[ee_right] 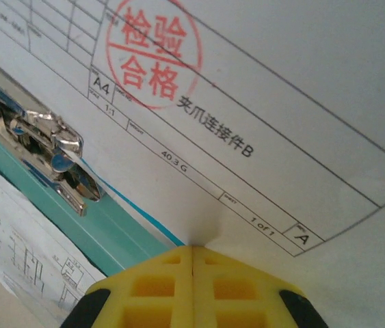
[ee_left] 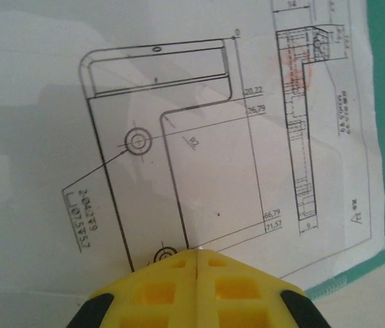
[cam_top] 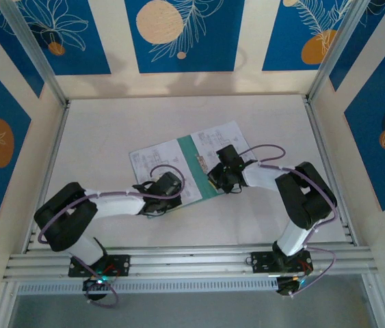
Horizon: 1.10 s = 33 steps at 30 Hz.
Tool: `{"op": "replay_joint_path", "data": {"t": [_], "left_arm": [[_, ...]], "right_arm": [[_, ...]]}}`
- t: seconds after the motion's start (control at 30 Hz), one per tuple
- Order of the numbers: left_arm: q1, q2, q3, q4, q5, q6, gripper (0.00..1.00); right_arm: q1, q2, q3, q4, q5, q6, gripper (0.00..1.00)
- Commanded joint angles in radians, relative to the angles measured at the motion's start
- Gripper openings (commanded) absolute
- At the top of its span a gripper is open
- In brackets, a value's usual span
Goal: Put the files into the folder
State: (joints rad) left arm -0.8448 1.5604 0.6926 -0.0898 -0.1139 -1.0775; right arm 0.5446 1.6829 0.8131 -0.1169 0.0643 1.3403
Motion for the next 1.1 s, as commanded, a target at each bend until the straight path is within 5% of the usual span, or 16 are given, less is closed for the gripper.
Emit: {"op": "replay_joint_path", "data": {"t": [0.0,0.4,0.83,1.07], "left_arm": [[0.052,0.040,-0.019,-0.218,-0.040,0.079,0.00],[0.070,0.029,-0.017,-0.193,0.010,0.075,0.00],[0.021,-0.171,-0.040,-0.207,0.040,-0.006,0.00],[0.027,-0.340,-0.043,-0.317,0.002,0.012,0.21]], "right_arm": [[0.052,-0.009,-0.105,-0.134,0.027,0.096,0.04],[0.059,-0.076,-0.118,-0.187,0.080,0.096,0.04],[0.113,-0.223,-0.034,-0.299,0.175,-0.033,0.08],[0.187,-0.273,-0.013,-0.350,0.209,-0.068,0.13]]}}
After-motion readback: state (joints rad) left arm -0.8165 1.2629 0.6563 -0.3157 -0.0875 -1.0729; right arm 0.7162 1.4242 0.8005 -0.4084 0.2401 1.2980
